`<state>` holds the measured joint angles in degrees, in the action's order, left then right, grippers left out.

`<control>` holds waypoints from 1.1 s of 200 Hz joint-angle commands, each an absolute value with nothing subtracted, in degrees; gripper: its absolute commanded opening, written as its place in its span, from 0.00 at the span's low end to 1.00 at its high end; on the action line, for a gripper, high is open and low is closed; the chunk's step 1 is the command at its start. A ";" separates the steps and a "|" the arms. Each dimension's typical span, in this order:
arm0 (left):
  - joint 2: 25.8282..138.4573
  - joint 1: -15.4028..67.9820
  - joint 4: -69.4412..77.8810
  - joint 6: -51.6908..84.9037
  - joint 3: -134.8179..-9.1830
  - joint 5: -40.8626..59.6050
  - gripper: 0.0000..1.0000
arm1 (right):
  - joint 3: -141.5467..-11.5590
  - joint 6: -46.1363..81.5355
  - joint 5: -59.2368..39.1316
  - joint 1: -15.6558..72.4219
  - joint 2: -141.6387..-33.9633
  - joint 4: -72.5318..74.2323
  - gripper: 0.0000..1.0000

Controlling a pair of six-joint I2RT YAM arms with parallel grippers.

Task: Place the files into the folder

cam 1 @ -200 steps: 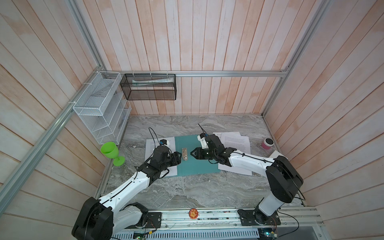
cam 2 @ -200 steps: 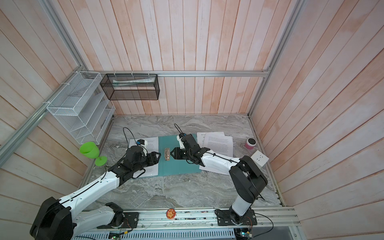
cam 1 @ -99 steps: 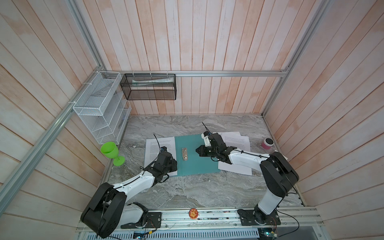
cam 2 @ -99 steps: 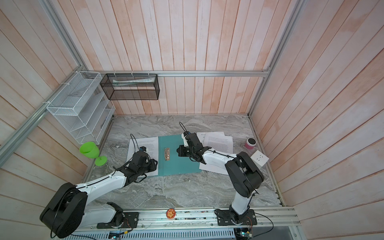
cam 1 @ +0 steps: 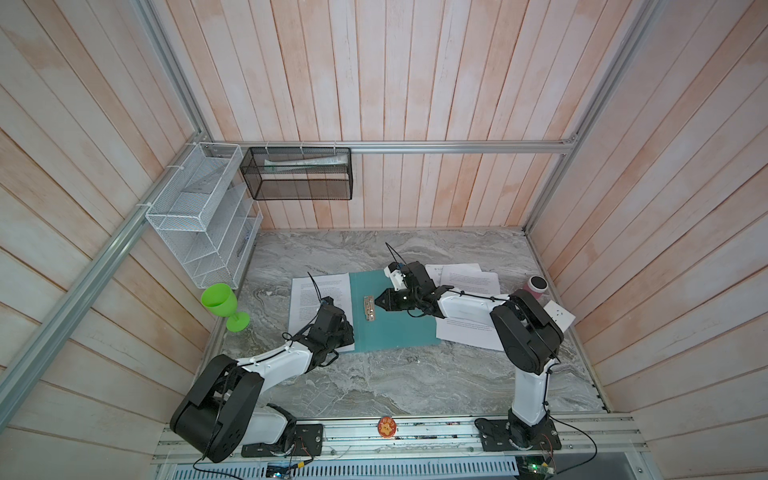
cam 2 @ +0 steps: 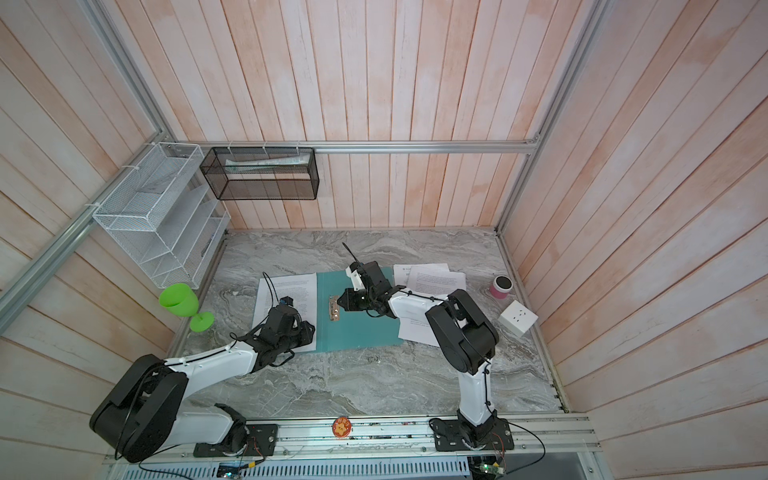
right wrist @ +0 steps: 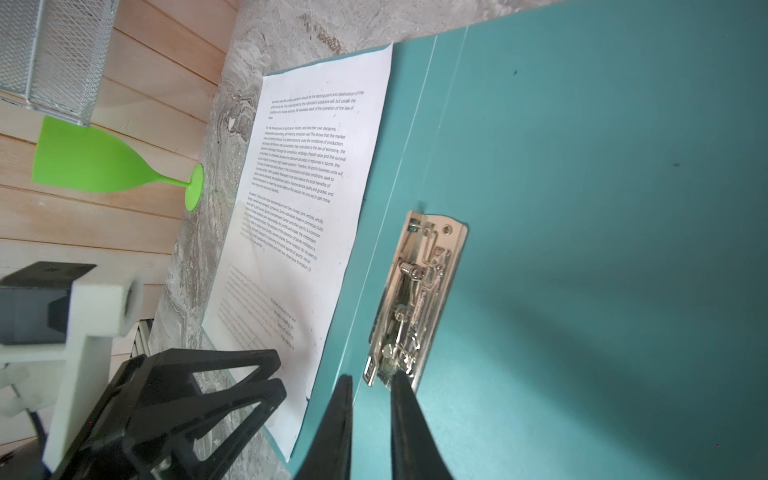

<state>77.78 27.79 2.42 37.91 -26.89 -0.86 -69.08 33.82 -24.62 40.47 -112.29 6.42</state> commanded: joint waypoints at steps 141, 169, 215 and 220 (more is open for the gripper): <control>73.57 27.60 3.93 44.02 -19.37 0.18 0.36 | -75.59 31.20 -26.28 43.37 -120.50 -0.81 0.13; 73.48 27.60 4.46 44.30 -18.84 0.35 0.36 | -75.55 31.46 -27.32 43.51 -120.97 -0.23 0.13; 73.46 27.60 5.27 44.74 -18.16 0.52 0.36 | -75.85 32.08 -28.21 43.86 -121.95 0.35 0.13; 73.39 27.61 5.27 44.74 -18.18 0.48 0.36 | -75.82 32.16 -28.25 43.85 -122.05 0.34 0.13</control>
<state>73.32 27.79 7.35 44.03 -19.81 -0.23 -74.24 32.53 -27.14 43.38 -120.25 0.60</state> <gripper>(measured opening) 0.363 0.136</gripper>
